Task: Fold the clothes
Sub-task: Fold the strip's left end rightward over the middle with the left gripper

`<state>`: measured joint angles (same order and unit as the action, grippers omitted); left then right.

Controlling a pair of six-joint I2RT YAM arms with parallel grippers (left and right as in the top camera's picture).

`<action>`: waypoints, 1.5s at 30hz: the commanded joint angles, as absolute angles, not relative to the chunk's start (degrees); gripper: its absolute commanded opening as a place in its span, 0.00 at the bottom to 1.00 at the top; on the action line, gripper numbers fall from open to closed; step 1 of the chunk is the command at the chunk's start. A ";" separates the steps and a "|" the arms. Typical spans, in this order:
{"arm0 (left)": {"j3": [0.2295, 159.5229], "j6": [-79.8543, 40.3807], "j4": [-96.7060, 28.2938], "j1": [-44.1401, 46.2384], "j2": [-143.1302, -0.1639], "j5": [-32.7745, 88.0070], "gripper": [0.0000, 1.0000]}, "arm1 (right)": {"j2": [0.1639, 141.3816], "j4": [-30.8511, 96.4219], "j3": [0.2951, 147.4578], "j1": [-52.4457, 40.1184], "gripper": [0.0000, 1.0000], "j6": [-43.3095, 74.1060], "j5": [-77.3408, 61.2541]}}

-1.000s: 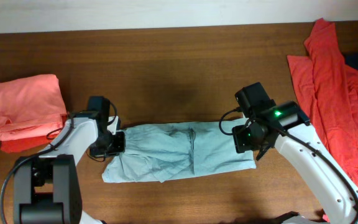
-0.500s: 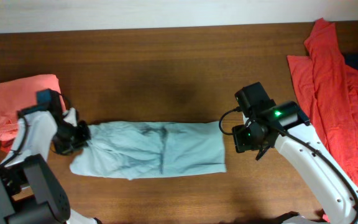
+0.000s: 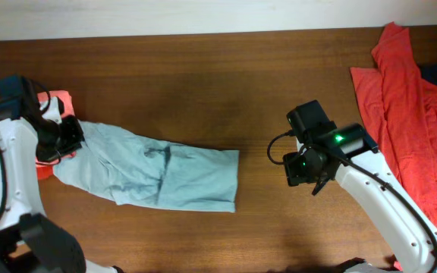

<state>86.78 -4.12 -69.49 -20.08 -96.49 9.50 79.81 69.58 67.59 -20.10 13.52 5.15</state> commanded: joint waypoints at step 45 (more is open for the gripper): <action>88.97 -9.85 -65.84 33.28 -102.43 12.80 0.20 | 79.92 70.52 67.33 -7.86 0.65 13.54 6.04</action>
<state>88.05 -9.87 -66.72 32.08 -101.47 12.88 79.81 70.30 67.59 -8.23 13.52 5.34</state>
